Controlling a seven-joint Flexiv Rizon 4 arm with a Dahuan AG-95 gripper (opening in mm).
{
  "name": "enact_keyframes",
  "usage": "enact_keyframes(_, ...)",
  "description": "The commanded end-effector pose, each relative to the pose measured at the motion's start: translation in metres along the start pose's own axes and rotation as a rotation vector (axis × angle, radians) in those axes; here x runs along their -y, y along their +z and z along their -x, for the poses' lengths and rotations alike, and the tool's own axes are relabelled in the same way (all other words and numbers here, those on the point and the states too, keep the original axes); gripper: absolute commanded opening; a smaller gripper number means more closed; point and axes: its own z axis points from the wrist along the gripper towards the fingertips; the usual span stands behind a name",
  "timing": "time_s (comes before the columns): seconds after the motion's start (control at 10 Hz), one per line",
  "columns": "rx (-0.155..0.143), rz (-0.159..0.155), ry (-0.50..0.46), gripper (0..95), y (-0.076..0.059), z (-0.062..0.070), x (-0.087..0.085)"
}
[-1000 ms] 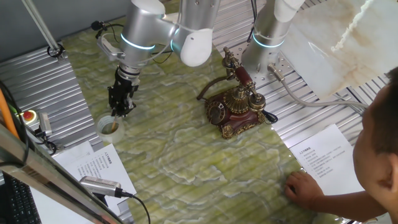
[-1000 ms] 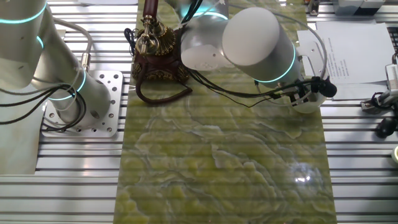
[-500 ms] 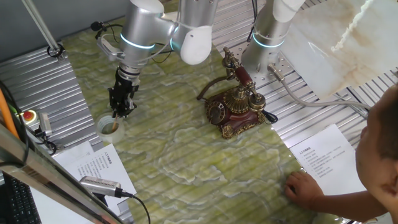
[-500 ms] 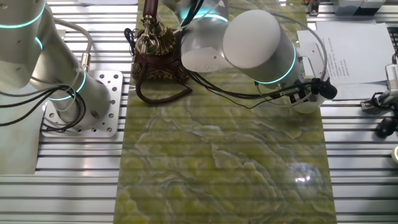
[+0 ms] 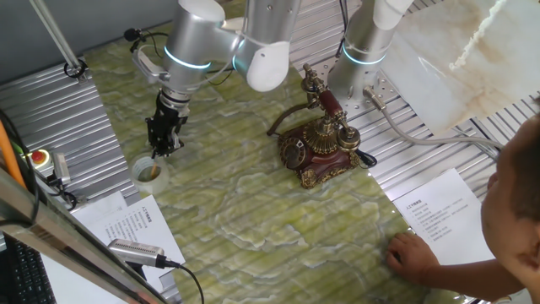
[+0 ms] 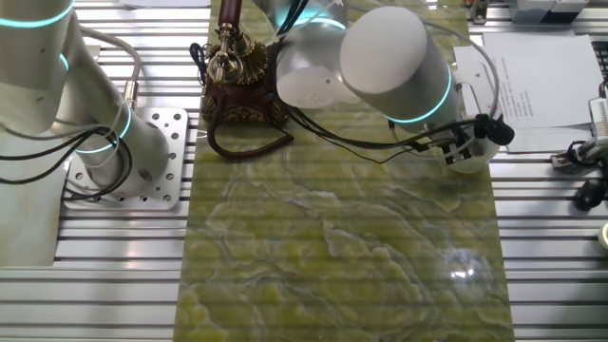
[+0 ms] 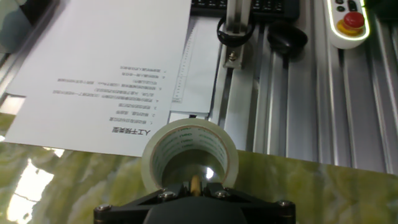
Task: Dial a number on an old rotary phone
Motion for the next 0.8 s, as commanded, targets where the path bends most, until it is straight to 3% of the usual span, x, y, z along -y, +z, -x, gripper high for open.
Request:
enact_keyframes(0.1, -0.007, 0.047, 0.028, 0.0, -0.003, 0.003, -0.001)
enact_keyframes(0.3, -0.041, 0.038, 0.031, 0.0, -0.01, 0.013, -0.002)
enact_keyframes(0.5, -0.046, 0.043, 0.039, 0.0, -0.014, 0.025, -0.005)
enact_keyframes(0.8, -0.091, 0.05, 0.031, 0.0, -0.02, 0.036, -0.008)
